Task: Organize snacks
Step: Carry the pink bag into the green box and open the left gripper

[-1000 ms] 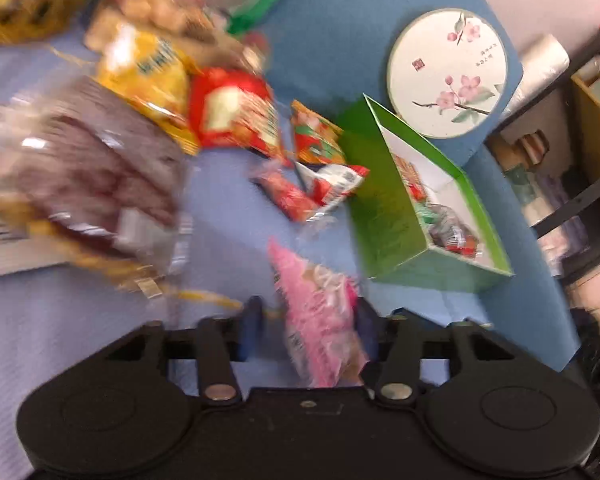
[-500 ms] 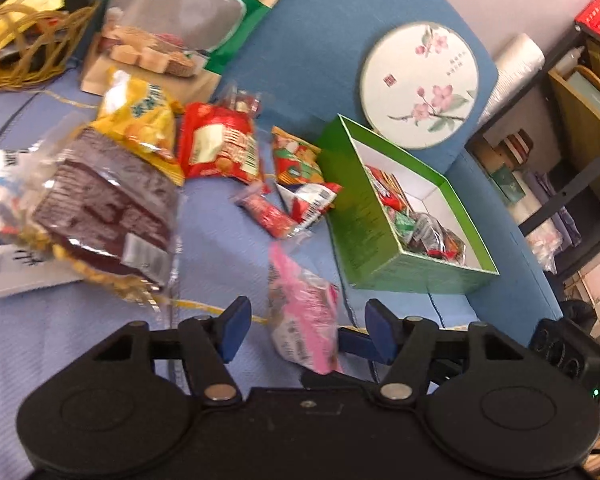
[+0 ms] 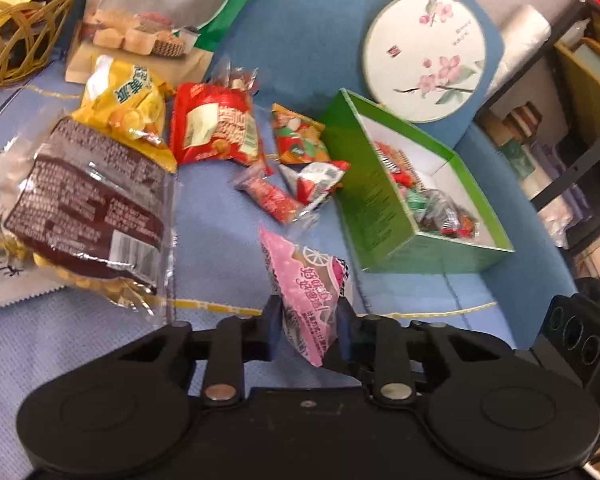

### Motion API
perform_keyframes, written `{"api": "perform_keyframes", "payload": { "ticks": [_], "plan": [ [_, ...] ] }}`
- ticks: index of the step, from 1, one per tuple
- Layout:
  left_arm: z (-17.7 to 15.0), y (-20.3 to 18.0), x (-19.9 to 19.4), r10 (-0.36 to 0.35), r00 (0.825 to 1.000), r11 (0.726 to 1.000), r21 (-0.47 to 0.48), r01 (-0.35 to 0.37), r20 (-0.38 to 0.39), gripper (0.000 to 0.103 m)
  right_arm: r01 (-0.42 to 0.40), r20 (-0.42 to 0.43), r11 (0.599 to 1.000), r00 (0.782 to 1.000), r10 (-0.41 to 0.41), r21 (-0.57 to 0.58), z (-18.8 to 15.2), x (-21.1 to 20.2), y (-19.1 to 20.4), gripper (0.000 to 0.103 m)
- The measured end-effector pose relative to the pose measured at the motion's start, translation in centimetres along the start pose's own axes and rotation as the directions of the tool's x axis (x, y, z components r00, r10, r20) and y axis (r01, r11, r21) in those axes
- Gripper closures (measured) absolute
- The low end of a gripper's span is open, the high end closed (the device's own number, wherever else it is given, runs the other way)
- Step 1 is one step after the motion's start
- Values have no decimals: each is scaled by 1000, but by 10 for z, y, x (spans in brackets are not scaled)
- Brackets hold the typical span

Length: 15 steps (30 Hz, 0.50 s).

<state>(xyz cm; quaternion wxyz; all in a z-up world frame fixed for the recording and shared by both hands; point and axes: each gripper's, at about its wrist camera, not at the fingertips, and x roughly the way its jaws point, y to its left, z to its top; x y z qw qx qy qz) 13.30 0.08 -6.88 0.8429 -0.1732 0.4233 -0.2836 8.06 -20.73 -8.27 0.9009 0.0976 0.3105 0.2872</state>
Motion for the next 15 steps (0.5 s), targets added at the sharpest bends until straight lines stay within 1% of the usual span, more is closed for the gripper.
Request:
{"api": "perform_keyframes", "payload": {
  "ticks": [3, 5, 8, 10, 15],
  "plan": [
    [3, -15, -8, -13, 999, 999, 46, 11, 31, 84, 28, 62, 998, 998, -25, -53, 3, -14, 7, 66],
    [8, -27, -14, -22, 998, 997, 80, 18, 58, 84, 46, 116, 997, 993, -38, -67, 7, -22, 8, 66],
    [20, -46, -14, -44, 996, 990, 139, 33, 79, 84, 74, 187, 995, 980, -61, -62, 13, -36, 3, 66],
    [28, -57, -9, -66, 995, 986, 159, 53, 80, 84, 101, 226, 994, 970, -87, -50, 16, -45, -3, 67],
    [43, -81, 10, -115, 990, 973, 211, 95, 84, 84, 167, 292, 986, 944, -156, -13, 24, -61, -23, 67]
  ]
}}
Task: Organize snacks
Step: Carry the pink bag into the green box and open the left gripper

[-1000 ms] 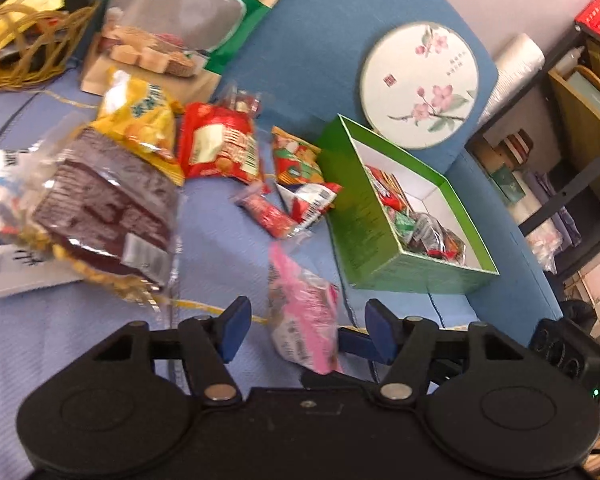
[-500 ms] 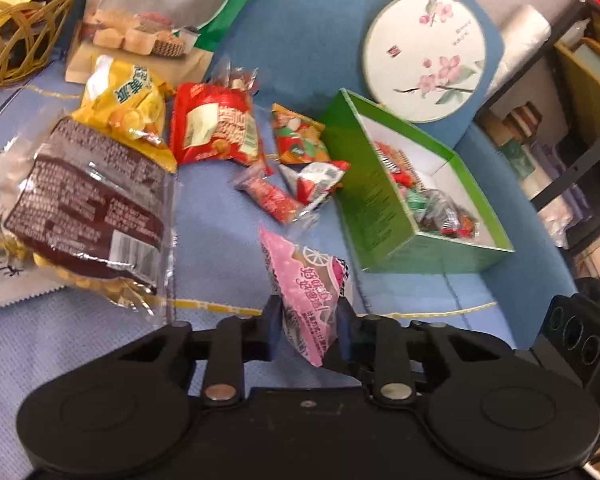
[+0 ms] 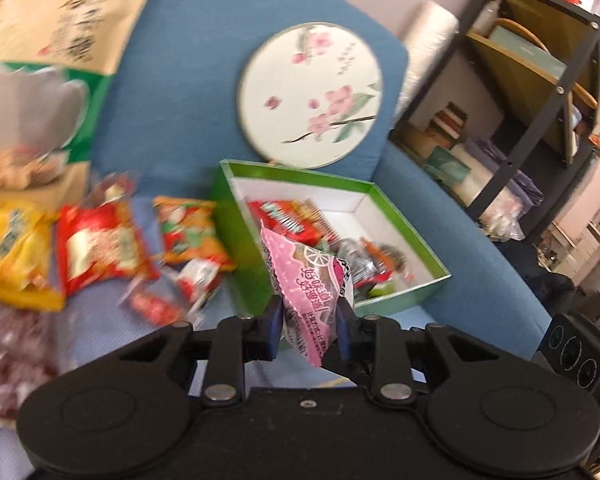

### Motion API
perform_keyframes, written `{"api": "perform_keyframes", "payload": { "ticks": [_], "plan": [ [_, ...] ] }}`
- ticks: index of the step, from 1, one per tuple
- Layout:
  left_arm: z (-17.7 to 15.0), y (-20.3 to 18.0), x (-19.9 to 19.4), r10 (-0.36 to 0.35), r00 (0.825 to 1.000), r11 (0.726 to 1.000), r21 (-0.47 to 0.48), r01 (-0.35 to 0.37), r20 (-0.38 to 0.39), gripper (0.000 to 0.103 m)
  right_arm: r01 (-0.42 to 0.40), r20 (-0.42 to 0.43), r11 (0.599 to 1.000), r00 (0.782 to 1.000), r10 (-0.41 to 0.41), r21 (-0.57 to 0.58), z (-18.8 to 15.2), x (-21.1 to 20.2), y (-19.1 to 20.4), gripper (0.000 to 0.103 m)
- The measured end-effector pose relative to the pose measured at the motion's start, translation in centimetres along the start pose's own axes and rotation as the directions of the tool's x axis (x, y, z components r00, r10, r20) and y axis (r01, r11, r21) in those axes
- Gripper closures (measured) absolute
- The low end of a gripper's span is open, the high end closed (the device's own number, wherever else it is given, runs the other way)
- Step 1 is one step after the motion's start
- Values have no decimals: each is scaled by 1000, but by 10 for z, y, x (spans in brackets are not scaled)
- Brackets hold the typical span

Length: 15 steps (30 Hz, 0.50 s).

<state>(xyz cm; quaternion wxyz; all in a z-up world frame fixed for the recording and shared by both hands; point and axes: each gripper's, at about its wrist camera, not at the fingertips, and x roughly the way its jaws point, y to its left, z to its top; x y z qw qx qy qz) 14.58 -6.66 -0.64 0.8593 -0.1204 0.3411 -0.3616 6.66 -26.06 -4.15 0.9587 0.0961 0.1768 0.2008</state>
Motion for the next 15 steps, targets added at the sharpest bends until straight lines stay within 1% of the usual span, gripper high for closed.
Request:
{"api": "perform_keyframes", "payload": {
  "ticks": [4, 8, 12, 14, 15],
  "plan": [
    [14, -10, 23, -42, 999, 999, 30, 42, 1, 84, 63, 36, 998, 997, -63, 10, 5, -3, -16, 67],
    [24, -18, 47, -82, 997, 996, 48, 82, -4, 84, 123, 53, 992, 991, -124, 29, 10, -4, -33, 67],
    [30, -25, 71, -97, 995, 993, 72, 97, -11, 83, 185, 54, 982, 981, -187, 41, 12, -3, -46, 67],
    [32, -26, 79, -95, 995, 993, 75, 96, -15, 79, 210, 56, 976, 975, -213, 56, 11, -1, -50, 67],
    [31, -26, 82, -87, 996, 993, 79, 88, -18, 76, 232, 55, 971, 970, -235, 53, 10, 2, -50, 61]
  ]
}}
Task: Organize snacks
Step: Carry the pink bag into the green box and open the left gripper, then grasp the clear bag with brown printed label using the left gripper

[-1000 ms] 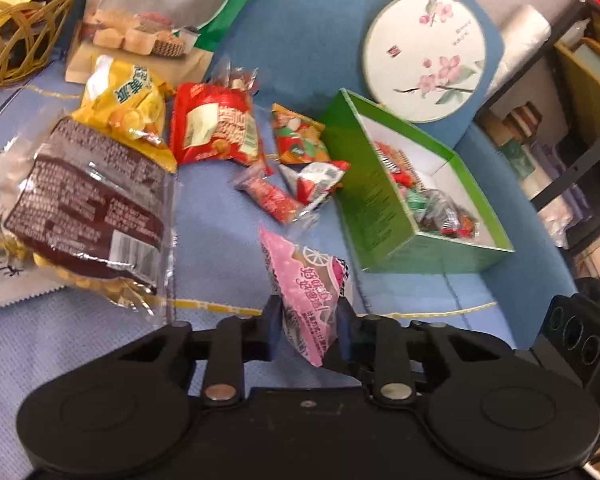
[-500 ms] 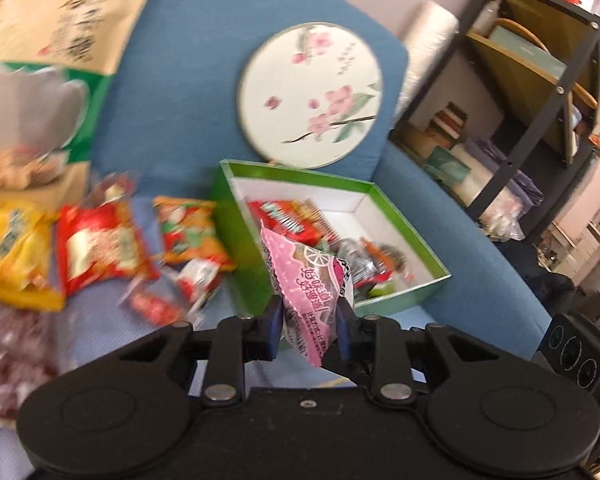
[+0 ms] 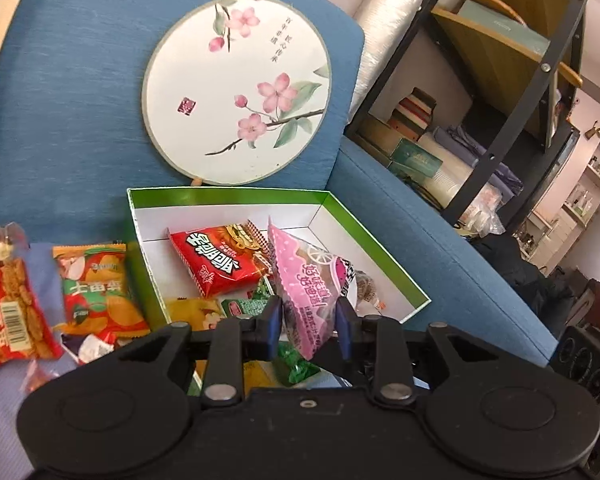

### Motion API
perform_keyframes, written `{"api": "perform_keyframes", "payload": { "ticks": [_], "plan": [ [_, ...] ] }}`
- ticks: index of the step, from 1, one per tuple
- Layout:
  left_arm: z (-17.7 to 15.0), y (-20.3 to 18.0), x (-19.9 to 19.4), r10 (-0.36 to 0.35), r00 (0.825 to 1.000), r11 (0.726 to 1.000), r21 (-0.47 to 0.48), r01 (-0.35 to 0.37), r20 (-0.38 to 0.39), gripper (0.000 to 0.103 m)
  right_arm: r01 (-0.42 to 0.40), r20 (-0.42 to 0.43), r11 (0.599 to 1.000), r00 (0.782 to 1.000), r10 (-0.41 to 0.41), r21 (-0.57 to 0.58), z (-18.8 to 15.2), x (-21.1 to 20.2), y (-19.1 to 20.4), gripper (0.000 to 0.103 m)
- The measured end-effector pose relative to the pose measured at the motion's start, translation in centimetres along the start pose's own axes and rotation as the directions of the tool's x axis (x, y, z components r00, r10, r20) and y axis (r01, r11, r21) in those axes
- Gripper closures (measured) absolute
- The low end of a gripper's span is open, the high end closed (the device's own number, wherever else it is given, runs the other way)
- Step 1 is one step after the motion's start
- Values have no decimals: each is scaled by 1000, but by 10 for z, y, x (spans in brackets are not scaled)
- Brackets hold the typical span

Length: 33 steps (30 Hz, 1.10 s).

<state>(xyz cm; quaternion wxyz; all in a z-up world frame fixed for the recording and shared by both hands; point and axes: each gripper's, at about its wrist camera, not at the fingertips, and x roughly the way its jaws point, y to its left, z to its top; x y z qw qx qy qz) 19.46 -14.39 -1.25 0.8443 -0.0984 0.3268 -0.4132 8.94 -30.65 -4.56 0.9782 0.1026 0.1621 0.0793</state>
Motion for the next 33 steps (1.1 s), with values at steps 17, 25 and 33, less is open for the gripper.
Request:
{"api": "perform_keyframes", "payload": {
  "ticks": [17, 25, 33],
  "plan": [
    [-51, 6, -84, 302, 950, 953, -3, -303, 77, 0, -91, -13, 985, 996, 90, -147, -15, -14, 44, 0],
    [-72, 77, -171, 556, 824, 821, -227, -524, 110, 0, -225, -85, 949, 974, 211, -219, -31, -9, 79, 0],
    [-78, 167, -188, 631, 775, 685, -490, -539, 29, 0, -286, -153, 921, 955, 252, -266, -44, -1, 95, 0]
  ]
}}
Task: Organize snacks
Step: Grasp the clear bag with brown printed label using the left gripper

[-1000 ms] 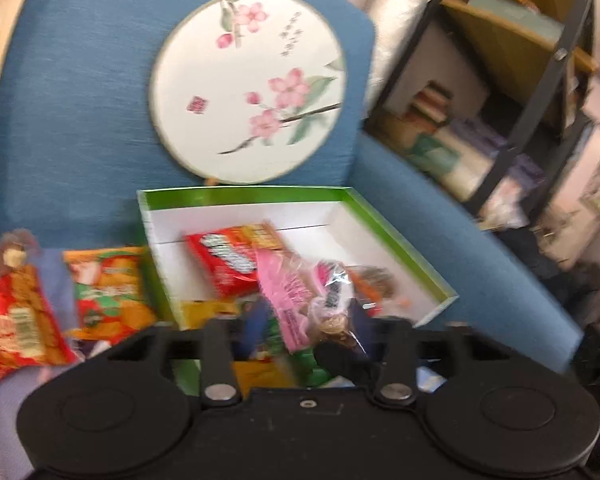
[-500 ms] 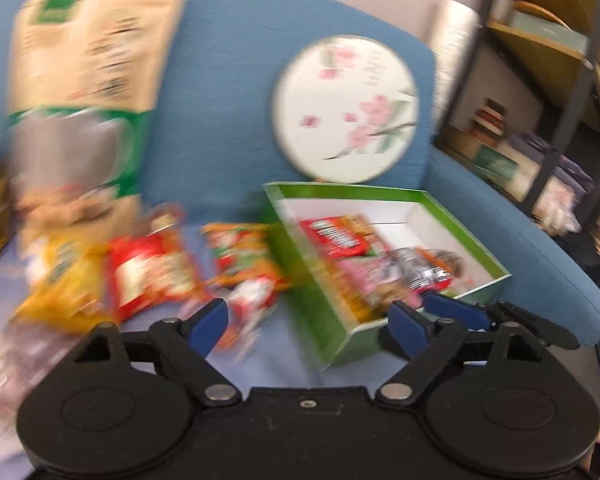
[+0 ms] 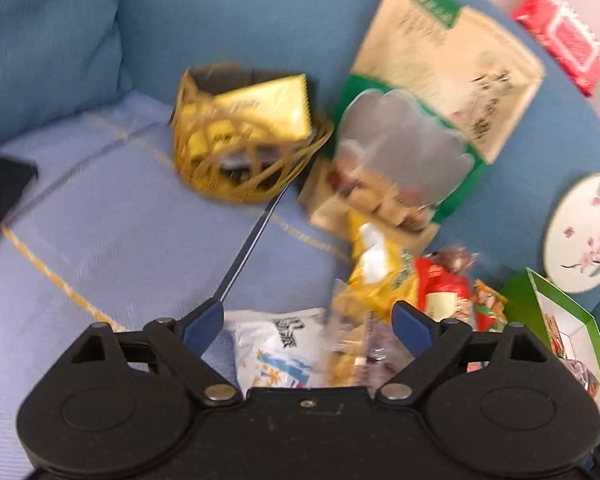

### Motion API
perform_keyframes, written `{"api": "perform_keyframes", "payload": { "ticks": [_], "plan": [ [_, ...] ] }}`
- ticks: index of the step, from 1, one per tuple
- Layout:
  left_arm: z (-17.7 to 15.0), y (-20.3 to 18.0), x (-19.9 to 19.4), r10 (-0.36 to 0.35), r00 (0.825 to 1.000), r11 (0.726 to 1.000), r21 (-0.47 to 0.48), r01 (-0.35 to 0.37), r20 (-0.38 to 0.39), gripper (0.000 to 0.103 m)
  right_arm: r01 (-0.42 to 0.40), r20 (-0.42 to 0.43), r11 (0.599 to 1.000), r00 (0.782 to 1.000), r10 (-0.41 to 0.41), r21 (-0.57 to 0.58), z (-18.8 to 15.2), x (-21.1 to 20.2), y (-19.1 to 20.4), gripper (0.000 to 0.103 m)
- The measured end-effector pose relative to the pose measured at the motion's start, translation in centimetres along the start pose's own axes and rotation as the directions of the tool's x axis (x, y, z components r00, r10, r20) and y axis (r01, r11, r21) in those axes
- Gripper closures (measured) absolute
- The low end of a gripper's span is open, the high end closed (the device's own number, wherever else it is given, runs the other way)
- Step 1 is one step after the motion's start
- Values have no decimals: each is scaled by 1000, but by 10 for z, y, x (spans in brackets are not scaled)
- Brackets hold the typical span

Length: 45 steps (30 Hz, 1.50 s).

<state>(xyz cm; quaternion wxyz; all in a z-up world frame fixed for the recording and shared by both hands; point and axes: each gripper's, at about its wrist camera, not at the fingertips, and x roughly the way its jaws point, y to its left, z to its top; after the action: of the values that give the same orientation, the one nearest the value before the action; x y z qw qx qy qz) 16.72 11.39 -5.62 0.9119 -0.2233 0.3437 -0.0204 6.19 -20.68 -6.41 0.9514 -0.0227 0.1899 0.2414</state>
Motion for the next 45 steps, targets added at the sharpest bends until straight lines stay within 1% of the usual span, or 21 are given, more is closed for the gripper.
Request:
{"api": "perform_keyframes", "payload": {
  "ticks": [2, 4, 7, 9, 13, 16, 18, 22, 23, 25, 26, 27, 28, 29, 30, 34, 37, 39, 40, 43, 45],
  "plan": [
    [-5, -3, 5, -66, 996, 997, 35, 69, -65, 2, -9, -9, 1000, 1000, 9, 4, 0, 2, 0, 0],
    [-18, -18, 2, -125, 986, 983, 119, 138, -113, 7, -29, -16, 999, 999, 29, 19, -1, 3, 0, 0],
    [-39, -44, -4, -206, 958, 946, 211, 247, -198, 8, -72, -40, 996, 996, 75, 55, -2, 5, -1, 0],
    [-49, -62, -8, -233, 944, 921, 258, 292, -235, 8, -101, -60, 991, 993, 106, 85, -3, 6, -2, 0],
    [-49, -73, -32, -229, 958, 913, 303, 273, -173, 6, -134, -100, 969, 982, 157, 206, -5, 7, -12, 0],
    [-43, -70, -51, -302, 932, 902, 254, 348, -202, 7, -125, -147, 937, 973, 180, 325, -7, 9, -20, 0],
    [-46, -71, -57, -322, 915, 890, 253, 380, -241, 10, -121, -181, 905, 961, 210, 408, -10, 8, -24, 0],
    [-59, -78, -43, -279, 914, 894, 268, 359, -296, 11, -163, -212, 845, 928, 306, 509, -17, 10, -27, 0],
    [-62, -77, -38, -271, 912, 899, 258, 354, -309, 18, -166, -207, 841, 928, 311, 515, -18, 11, -27, 0],
    [-65, -77, -35, -285, 905, 894, 253, 370, -314, 21, -171, -197, 838, 930, 311, 518, -19, 12, -25, 0],
    [-67, -80, -34, -281, 906, 888, 273, 371, -316, 42, -169, -191, 837, 932, 307, 520, -20, 12, -25, 0],
    [-68, -83, -32, -285, 898, 878, 285, 385, -335, 56, -167, -181, 835, 936, 301, 524, -21, 13, -25, 0],
    [-70, -85, -29, -290, 886, 874, 278, 400, -362, 62, -160, -172, 834, 942, 289, 529, -22, 14, -25, 2],
    [-72, -85, -26, -289, 875, 874, 266, 407, -389, 61, -151, -167, 834, 946, 278, 531, -22, 14, -25, 4],
    [-74, -85, -26, -288, 875, 878, 258, 404, -389, 61, -147, -164, 835, 948, 271, 530, -23, 14, -25, 6],
    [-69, -77, -28, -286, 888, 897, 225, 380, -359, 52, -148, -166, 823, 946, 280, 548, -21, 13, -29, 11],
    [-63, -71, -31, -292, 889, 905, 200, 376, -352, 52, -158, -183, 813, 933, 308, 560, -21, 12, -31, 10],
    [-64, -71, -30, -286, 889, 901, 216, 376, -357, 60, -166, -197, 818, 926, 321, 550, -21, 12, -30, 10],
    [-65, -71, -28, -281, 887, 897, 228, 378, -367, 75, -167, -200, 818, 925, 324, 551, -21, 12, -30, 10],
    [-68, -65, -23, -289, 882, 897, 216, 385, -372, 74, -174, -205, 811, 918, 339, 559, -22, 12, -31, 10],
    [-69, -62, -23, -286, 882, 902, 206, 380, -374, 74, -201, -225, 805, 897, 380, 559, -20, 10, -34, 10]
  ]
}}
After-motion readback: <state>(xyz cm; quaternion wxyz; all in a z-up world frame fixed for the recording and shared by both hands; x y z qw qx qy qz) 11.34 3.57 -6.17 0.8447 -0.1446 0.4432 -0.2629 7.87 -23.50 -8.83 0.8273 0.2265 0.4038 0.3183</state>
